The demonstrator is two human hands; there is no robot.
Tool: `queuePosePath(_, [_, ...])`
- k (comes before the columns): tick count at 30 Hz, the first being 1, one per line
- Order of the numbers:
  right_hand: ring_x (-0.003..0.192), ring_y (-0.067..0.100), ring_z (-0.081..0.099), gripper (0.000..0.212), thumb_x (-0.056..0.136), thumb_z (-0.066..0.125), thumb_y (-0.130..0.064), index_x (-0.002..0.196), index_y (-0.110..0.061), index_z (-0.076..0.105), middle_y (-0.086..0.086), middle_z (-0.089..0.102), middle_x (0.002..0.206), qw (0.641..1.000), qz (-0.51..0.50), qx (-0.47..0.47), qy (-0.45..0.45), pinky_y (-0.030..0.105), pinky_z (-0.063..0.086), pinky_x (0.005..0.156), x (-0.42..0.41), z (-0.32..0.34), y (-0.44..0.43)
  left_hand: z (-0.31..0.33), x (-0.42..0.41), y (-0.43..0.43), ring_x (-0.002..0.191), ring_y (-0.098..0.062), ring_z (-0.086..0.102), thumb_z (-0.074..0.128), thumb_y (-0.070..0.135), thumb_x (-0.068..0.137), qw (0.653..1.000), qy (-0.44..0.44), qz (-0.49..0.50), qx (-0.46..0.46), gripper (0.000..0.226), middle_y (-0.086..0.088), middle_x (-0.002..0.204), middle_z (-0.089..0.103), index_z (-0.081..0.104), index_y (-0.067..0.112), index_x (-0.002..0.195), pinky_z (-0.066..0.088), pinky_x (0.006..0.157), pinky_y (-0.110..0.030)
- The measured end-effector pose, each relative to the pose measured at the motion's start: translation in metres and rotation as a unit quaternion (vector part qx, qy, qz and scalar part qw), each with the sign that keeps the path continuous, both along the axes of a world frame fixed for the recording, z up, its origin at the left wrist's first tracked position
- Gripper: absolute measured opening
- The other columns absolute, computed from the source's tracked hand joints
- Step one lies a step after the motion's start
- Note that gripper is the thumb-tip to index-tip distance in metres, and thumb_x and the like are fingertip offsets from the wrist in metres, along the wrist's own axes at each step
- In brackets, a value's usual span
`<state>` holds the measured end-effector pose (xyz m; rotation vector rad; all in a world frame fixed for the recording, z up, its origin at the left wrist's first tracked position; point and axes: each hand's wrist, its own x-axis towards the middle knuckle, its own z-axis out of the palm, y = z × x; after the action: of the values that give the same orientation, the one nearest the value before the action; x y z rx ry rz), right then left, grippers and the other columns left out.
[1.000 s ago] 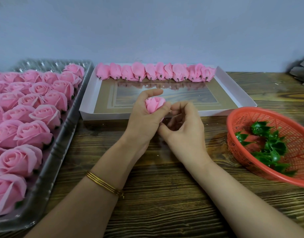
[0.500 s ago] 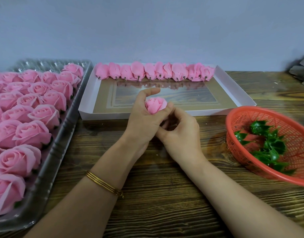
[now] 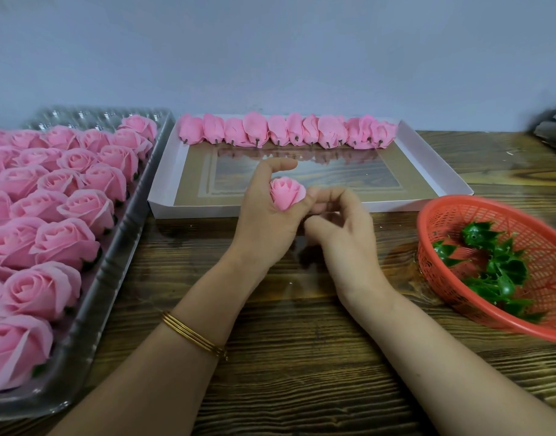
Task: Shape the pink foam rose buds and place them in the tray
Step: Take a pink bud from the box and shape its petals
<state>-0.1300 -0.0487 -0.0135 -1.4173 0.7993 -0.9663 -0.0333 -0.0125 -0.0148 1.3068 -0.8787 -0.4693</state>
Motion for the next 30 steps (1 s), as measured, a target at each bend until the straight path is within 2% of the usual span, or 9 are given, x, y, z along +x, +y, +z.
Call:
queuePosePath(3, [0.066, 0.012, 0.050, 0.022, 0.074, 0.069, -0.013, 0.091, -0.008, 0.057, 0.002, 0.053, 0.074, 0.997, -0.009, 0.051, -0.064, 0.025, 0.044, 0.064, -0.0041, 0.0073, -0.0043, -0.0017, 0.0008, 0.0015, 0.062, -0.004, 0.052, 0.073, 0.016, 0.077, 0.997, -0.068, -0.004, 0.024, 0.042, 0.016, 0.068, 0.056, 0.052, 0.032, 0.109, 0.048, 0.063, -0.024])
queuePosePath(7, [0.078, 0.025, 0.054, 0.016, 0.087, 0.067, -0.010, 0.095, -0.002, 0.056, 0.016, 0.056, 0.081, 0.992, -0.009, 0.092, -0.082, 0.039, 0.044, 0.075, -0.0035, 0.0095, -0.0069, -0.0043, -0.0035, 0.0022, 0.065, -0.001, 0.058, 0.071, 0.019, 0.076, 0.994, -0.089, -0.042, 0.055, 0.045, 0.021, 0.070, 0.062, 0.049, 0.044, 0.107, 0.050, 0.066, -0.025])
queuePosePath(9, [0.083, 0.028, 0.058, 0.027, 0.085, 0.070, -0.015, 0.101, 0.004, 0.058, 0.031, 0.060, 0.095, 0.991, -0.002, 0.110, -0.077, 0.041, 0.046, 0.077, -0.0018, 0.0088, -0.0064, -0.0052, -0.0048, 0.0017, 0.070, -0.001, 0.062, 0.071, 0.014, 0.078, 0.992, -0.101, -0.050, 0.063, 0.047, 0.016, 0.077, 0.065, 0.050, 0.043, 0.109, 0.051, 0.067, -0.025])
queuePosePath(11, [0.085, 0.028, 0.061, 0.037, 0.084, 0.072, -0.014, 0.108, 0.011, 0.058, 0.036, 0.061, 0.108, 0.991, 0.001, 0.118, -0.062, 0.042, 0.048, 0.075, -0.0006, 0.0078, -0.0064, -0.0052, -0.0052, 0.0020, 0.073, -0.001, 0.064, 0.072, 0.010, 0.077, 0.990, -0.110, -0.049, 0.067, 0.050, 0.015, 0.079, 0.066, 0.050, 0.040, 0.111, 0.050, 0.067, -0.021])
queuePosePath(15, [0.086, 0.030, 0.061, 0.033, 0.084, 0.071, -0.012, 0.105, 0.011, 0.061, 0.030, 0.064, 0.098, 0.991, 0.008, 0.128, -0.044, 0.044, 0.048, 0.077, -0.0002, 0.0056, -0.0079, -0.0041, -0.0048, 0.0038, 0.069, 0.002, 0.061, 0.073, 0.013, 0.076, 0.990, -0.112, -0.044, 0.078, 0.050, 0.017, 0.074, 0.063, 0.049, 0.042, 0.111, 0.045, 0.063, -0.015])
queuePosePath(20, [0.077, 0.028, 0.059, 0.014, 0.083, 0.070, -0.012, 0.091, -0.001, 0.064, 0.016, 0.063, 0.084, 0.992, 0.021, 0.121, -0.028, 0.044, 0.046, 0.073, -0.0009, 0.0044, -0.0082, -0.0048, -0.0056, 0.0035, 0.070, -0.004, 0.062, 0.070, 0.012, 0.077, 0.988, -0.124, -0.047, 0.077, 0.047, 0.011, 0.077, 0.063, 0.050, 0.038, 0.111, 0.047, 0.065, -0.022])
queuePosePath(24, [0.077, 0.028, 0.060, 0.012, 0.084, 0.071, -0.014, 0.087, -0.006, 0.062, 0.017, 0.062, 0.083, 0.991, 0.036, 0.122, -0.031, 0.044, 0.047, 0.072, -0.0005, 0.0045, -0.0058, -0.0058, -0.0050, 0.0023, 0.070, -0.008, 0.064, 0.066, 0.009, 0.083, 0.989, -0.117, -0.056, 0.073, 0.040, 0.006, 0.080, 0.066, 0.051, 0.035, 0.109, 0.048, 0.065, -0.024])
queuePosePath(27, [0.063, 0.016, 0.059, 0.015, 0.091, 0.063, -0.020, 0.081, -0.010, 0.059, 0.007, 0.061, 0.067, 0.988, 0.042, 0.136, -0.062, 0.030, 0.047, 0.059, 0.0010, 0.0039, -0.0043, -0.0050, -0.0023, 0.0021, 0.059, -0.002, 0.056, 0.065, 0.008, 0.086, 0.992, -0.115, -0.026, 0.049, 0.032, 0.011, 0.067, 0.061, 0.054, 0.032, 0.104, 0.045, 0.058, -0.018])
queuePosePath(30, [0.054, 0.011, 0.051, 0.010, 0.095, 0.052, -0.012, 0.092, -0.005, 0.058, 0.001, 0.057, 0.060, 0.985, 0.020, 0.152, -0.085, 0.026, 0.040, 0.052, 0.0023, 0.0036, -0.0050, -0.0028, -0.0002, 0.0021, 0.054, -0.001, 0.051, 0.066, 0.012, 0.090, 0.996, -0.088, 0.003, 0.019, 0.021, 0.010, 0.063, 0.055, 0.057, 0.025, 0.103, 0.044, 0.056, -0.016])
